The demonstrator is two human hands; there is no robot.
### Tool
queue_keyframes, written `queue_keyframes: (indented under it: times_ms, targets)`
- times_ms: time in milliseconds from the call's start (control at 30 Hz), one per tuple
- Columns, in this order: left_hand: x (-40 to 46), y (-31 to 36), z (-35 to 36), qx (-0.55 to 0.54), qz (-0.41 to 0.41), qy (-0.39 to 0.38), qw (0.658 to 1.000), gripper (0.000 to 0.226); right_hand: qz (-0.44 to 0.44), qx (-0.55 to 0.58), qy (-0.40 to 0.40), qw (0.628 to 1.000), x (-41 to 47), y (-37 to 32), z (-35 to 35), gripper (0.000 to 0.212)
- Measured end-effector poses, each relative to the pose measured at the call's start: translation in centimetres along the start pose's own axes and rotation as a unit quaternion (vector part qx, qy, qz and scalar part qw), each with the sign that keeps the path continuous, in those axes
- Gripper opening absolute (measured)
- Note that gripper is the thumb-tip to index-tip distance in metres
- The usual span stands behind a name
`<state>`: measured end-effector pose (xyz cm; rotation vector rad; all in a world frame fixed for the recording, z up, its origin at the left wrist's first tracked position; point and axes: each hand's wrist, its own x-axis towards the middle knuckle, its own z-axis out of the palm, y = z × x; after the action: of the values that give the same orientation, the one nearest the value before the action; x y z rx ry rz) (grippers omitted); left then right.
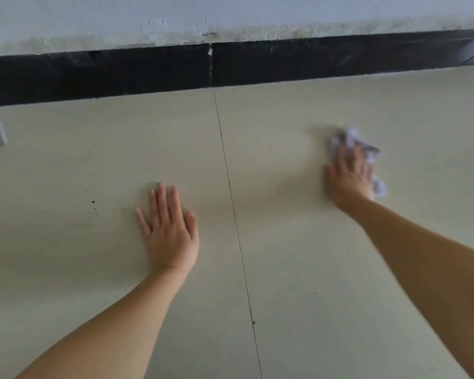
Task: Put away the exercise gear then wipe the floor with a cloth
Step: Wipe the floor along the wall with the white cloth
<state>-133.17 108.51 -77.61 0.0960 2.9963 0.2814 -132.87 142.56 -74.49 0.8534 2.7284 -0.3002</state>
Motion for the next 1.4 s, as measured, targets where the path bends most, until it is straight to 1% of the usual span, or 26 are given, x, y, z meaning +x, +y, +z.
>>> queue_keyframes:
  times_ms: [100,133,167,233,267,333,367,400,433,467,533,567,633,700,733,767,833,900,933,967,1067,1167,1233,1300,1333,1400]
  targets:
    - [0.0,0.1,0.0,0.006,-0.005,-0.009,1.0,0.062,0.175,0.056,-0.009,0.983,-0.1,1.1,-0.6,0.06]
    - [0.0,0.1,-0.1,0.007,-0.003,-0.013,1.0,0.062,0.183,0.06,-0.002,0.981,-0.9,-0.4,0.2,0.06]
    - [0.0,0.2,-0.2,0.01,-0.001,-0.014,1.0,0.062,0.149,0.049,0.005,0.988,-2.3,-2.5,1.5,0.061]
    - [0.1,0.3,-0.2,0.013,-0.002,-0.007,1.0,0.06,-0.027,0.003,0.015,1.0,-6.4,-7.5,4.3,0.064]
    - [0.1,0.3,-0.2,0.012,-0.004,0.001,1.0,0.059,-0.149,-0.025,0.01,0.989,-8.8,-9.8,5.4,0.065]
    - [0.1,0.2,0.1,0.01,-0.003,0.02,1.0,0.057,-0.377,-0.072,-0.007,0.923,-11.0,-12.1,6.8,0.056]
    - [0.1,0.2,0.2,0.011,0.0,0.028,1.0,0.056,-0.453,-0.088,-0.024,0.887,-9.6,-12.2,6.5,0.052]
    - [0.1,0.1,0.3,0.015,0.002,0.033,0.999,0.056,-0.487,-0.098,-0.019,0.868,-7.0,-12.1,5.8,0.049]
    - [0.1,0.0,0.4,0.019,0.003,0.037,0.999,0.056,-0.481,-0.098,0.002,0.871,-4.1,-11.9,4.9,0.05]
    - [0.1,-0.1,0.4,0.022,0.004,0.039,0.999,0.057,-0.426,-0.081,0.03,0.901,-1.2,-11.4,3.8,0.051]
    - [0.0,0.0,0.3,0.018,0.01,0.039,0.999,0.057,-0.175,-0.022,0.021,0.984,3.8,-9.1,1.2,0.054]
    - [0.0,0.0,0.2,0.016,0.011,0.04,0.999,0.056,-0.047,0.012,0.009,0.999,5.2,-7.9,0.1,0.056]
    - [0.1,0.2,0.2,0.011,0.009,0.039,0.999,0.056,0.111,0.061,0.011,0.992,5.6,-7.1,-1.2,0.057]
    - [0.1,0.2,0.3,0.009,0.008,0.039,0.999,0.056,0.158,0.089,0.017,0.983,4.2,-9.8,-0.6,0.056]
    - [0.1,0.2,0.3,0.01,0.008,0.039,0.999,0.055,0.136,0.084,0.024,0.987,3.0,-12.0,0.4,0.056]
    - [0.1,0.2,0.3,0.011,0.009,0.038,0.999,0.055,0.072,0.066,0.028,0.995,1.6,-14.5,1.5,0.056]
    - [0.1,0.2,0.3,0.009,0.007,0.038,0.999,0.055,-0.155,0.015,0.005,0.988,-1.2,-20.1,3.6,0.055]
    - [0.1,0.1,0.3,0.008,0.007,0.041,0.999,0.055,-0.374,-0.036,-0.047,0.926,-2.2,-25.0,4.6,0.054]
    - [0.0,0.1,0.4,0.01,0.009,0.041,0.999,0.056,-0.429,-0.057,-0.059,0.899,-1.4,-26.4,4.6,0.053]
    - [0.0,0.0,0.4,0.011,0.012,0.041,0.999,0.056,-0.446,-0.073,-0.057,0.89,0.0,-27.2,4.4,0.052]
    - [0.1,0.0,0.4,0.01,0.018,0.041,0.999,0.057,-0.348,-0.077,-0.019,0.934,3.5,-23.5,3.2,0.053]
    - [0.0,0.0,0.3,0.0,0.018,0.03,0.999,0.057,-0.141,-0.022,0.013,0.99,4.3,-12.0,0.8,0.055]
    - [0.0,0.0,0.3,-0.004,0.015,0.021,1.0,0.057,0.044,0.027,-0.004,0.999,4.4,-4.3,-1.5,0.056]
    - [0.1,0.0,0.4,-0.006,0.013,0.017,1.0,0.058,0.169,0.082,-0.019,0.982,4.2,-0.6,-2.5,0.057]
    - [0.1,0.0,0.4,-0.007,0.012,0.013,1.0,0.058,0.189,0.092,-0.016,0.977,3.7,-0.6,-2.1,0.057]
    - [0.0,0.0,0.2,-0.007,0.012,-0.005,1.0,0.06,0.154,0.058,-0.02,0.986,1.4,-3.1,-0.4,0.06]
